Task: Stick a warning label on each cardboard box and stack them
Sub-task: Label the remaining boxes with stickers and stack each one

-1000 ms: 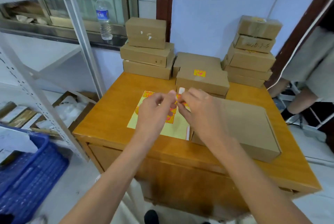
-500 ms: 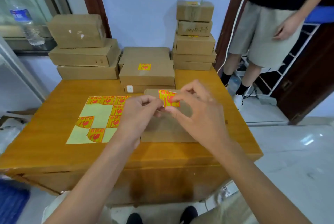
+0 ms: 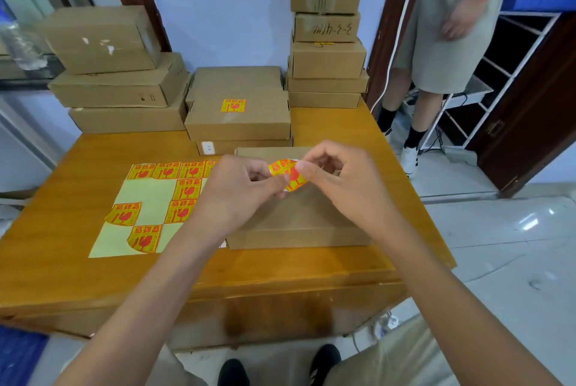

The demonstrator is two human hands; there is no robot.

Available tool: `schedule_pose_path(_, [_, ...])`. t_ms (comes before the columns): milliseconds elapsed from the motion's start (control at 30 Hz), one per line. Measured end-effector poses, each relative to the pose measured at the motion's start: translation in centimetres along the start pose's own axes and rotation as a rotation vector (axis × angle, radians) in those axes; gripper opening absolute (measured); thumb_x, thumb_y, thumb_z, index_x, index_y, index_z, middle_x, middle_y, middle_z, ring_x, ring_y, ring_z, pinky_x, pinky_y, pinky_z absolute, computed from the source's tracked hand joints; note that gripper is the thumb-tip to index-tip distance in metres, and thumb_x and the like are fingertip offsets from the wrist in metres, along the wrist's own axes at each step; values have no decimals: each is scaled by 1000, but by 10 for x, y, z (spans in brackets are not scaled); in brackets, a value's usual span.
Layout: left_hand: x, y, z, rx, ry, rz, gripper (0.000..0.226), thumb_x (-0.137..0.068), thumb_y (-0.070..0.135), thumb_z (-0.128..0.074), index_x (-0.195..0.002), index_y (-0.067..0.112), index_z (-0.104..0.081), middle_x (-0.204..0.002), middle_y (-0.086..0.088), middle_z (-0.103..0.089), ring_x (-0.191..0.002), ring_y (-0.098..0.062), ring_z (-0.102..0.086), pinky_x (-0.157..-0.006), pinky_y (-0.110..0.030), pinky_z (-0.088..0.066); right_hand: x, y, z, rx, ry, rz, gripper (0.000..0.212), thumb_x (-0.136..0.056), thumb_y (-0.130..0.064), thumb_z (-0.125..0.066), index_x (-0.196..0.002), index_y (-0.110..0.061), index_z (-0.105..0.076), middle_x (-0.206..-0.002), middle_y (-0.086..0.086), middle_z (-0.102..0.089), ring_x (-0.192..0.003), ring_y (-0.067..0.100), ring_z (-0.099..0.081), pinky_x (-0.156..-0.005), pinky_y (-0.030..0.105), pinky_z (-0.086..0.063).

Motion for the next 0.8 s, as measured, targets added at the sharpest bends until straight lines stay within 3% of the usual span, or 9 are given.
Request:
schedule_pose_path(33, [-2,-1,0,-38,-29,-4,27,-87,42,-76,-68,22,-78,-71,2,-74,-80,-22,-67,-69,-43,-49,-2,3,0,7,4,-14,16,-96,-33,-74,-82,-25,-73,-67,-15,-62,-63,2,-53,-57,19,-37])
schedule_pose_path(100, [-7,-5,-1,-137,-32,-26,24,-86,40,-78,-69,23,-77,-70,6,-73,-75,-11,-65,-61,-29,-44,-6,8,-1,53,0,-81,23,-95,-32,-73,-74,-23,-72,-59,-14,-57,-56,3,-46,-55,26,-36])
schedule_pose_path(200, [-11,-5,-5,-288,37,-72,19,-84,40,-80,-70,27,-75,-68,14,-70,-69,-1,-64,-59,-20,-42,-13,14,-5,237,-26,-189,27,-91,-37,-71,-66,-28,-68,-58,-17,-60,-56,4,-51,-58,34,-42])
schedule_pose_path(300, [-14,-4,-9,-378,105,-93,24,-83,46,-79,-65,32,-69,-67,16,-68,-74,-4,-66,-74,-30,-50,-17,12,-8,373,4,-224,27,-90,-40,-70,-65,-29,-67,-63,-14,-64,-66,4,-59,-60,32,-46])
schedule_pose_path(400, [-18,-5,-11,-439,122,-95,31,-82,50,-77,-60,35,-62,-64,14,-67,-78,-12,-66,-93,-46,-49,-19,9,-10,522,-8,-246,28,-93,-44,-67,-70,-27,-68,-66,-15,-61,-70,3,-56,-54,28,-35])
schedule_pose_path(600, [-23,-14,-13,-325,107,-109,22,-81,41,-81,-65,34,-68,-54,13,-60,-66,-8,-60,-92,-51,-51,-18,7,-12,649,1,-258,27,-94,-44,-66,-73,-28,-66,-69,-14,-58,-66,-1,-48,-51,24,-27])
schedule_pose_path(800, [-25,-18,-14,-291,117,-131,24,-82,41,-80,-63,36,-66,-50,14,-58,-62,-6,-59,-92,-50,-50,-19,10,-13,649,23,-259,24,-92,-42,-67,-75,-27,-69,-73,-14,-62,-75,10,-56,-53,25,-32])
Point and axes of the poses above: each hand's wrist, its own x-axis away from the middle knuckle, its own z-axis out of the back of the hand, y = z × x, the point moved 1 cm from there along -x, towards the middle knuckle
